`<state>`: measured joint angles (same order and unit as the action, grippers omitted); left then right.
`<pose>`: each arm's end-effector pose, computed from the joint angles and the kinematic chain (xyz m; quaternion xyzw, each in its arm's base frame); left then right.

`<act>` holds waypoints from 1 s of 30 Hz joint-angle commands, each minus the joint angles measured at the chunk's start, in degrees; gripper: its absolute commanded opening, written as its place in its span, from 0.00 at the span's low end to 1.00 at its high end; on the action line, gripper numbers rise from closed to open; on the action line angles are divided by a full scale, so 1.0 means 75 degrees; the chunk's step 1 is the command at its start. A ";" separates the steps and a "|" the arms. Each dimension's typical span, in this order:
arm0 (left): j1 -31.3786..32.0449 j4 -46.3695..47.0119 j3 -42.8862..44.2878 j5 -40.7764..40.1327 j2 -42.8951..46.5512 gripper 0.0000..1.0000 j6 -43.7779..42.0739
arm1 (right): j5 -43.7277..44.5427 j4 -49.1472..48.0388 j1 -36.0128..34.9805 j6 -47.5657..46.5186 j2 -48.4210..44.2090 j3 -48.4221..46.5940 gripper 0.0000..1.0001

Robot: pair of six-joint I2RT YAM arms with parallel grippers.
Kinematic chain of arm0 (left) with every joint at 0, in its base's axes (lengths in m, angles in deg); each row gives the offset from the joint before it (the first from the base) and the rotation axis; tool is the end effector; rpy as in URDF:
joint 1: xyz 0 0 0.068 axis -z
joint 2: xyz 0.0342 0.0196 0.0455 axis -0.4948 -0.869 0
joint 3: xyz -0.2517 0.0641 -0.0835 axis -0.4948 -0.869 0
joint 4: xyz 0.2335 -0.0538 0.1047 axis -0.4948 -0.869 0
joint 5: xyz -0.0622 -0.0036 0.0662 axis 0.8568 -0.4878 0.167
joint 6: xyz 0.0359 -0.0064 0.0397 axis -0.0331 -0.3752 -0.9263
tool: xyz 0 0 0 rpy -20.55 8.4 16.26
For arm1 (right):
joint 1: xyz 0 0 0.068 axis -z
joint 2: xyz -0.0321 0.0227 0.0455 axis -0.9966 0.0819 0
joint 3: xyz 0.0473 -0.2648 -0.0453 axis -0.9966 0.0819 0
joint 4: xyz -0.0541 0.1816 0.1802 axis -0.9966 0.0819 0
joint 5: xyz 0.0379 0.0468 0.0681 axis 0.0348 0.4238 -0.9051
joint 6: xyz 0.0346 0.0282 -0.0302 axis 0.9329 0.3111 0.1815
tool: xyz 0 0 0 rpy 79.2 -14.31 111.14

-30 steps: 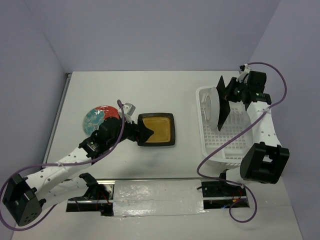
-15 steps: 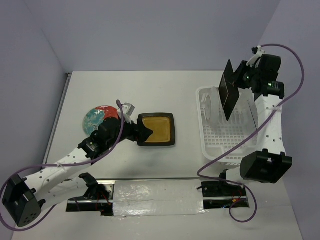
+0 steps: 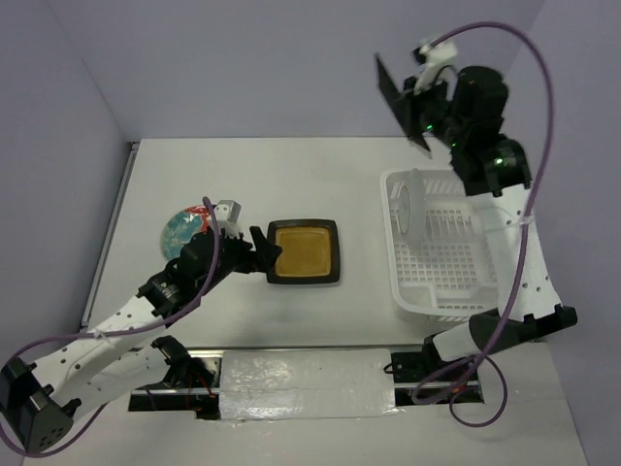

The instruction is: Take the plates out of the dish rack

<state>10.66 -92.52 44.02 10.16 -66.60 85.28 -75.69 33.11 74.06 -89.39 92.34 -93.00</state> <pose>0.1573 -0.1255 0.2896 -0.0231 0.7944 -0.3194 0.5162 0.2614 0.0587 0.5436 -0.1862 0.7264 0.0912 0.6553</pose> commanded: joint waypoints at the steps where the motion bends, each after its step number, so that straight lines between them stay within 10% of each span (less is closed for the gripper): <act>1: 0.0004 -0.0541 0.0545 -0.0629 0.0327 0.99 0.0629 | 0.0767 -0.2181 -0.1719 -0.2323 -0.0949 0.1358 0.00; 10: -0.0650 -0.2861 0.2220 -0.0525 0.1077 1.00 0.0549 | 0.2023 -0.5720 -0.4650 -0.5489 -0.2051 0.5555 0.00; 21: -0.0957 -0.4562 0.4330 -0.1029 0.1149 0.99 -0.0060 | 0.1333 -0.9450 -0.5309 -0.7553 -0.2100 0.9053 0.00; 30: -0.0957 -0.4188 0.3909 -0.1121 0.1394 0.99 -0.0283 | 0.1321 -1.2808 -0.5742 -0.8959 -0.1059 1.0859 0.00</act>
<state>3.75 -125.33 72.89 3.14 -58.33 85.06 -67.05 -36.00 31.68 -147.64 83.23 -11.06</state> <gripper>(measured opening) 0.994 0.132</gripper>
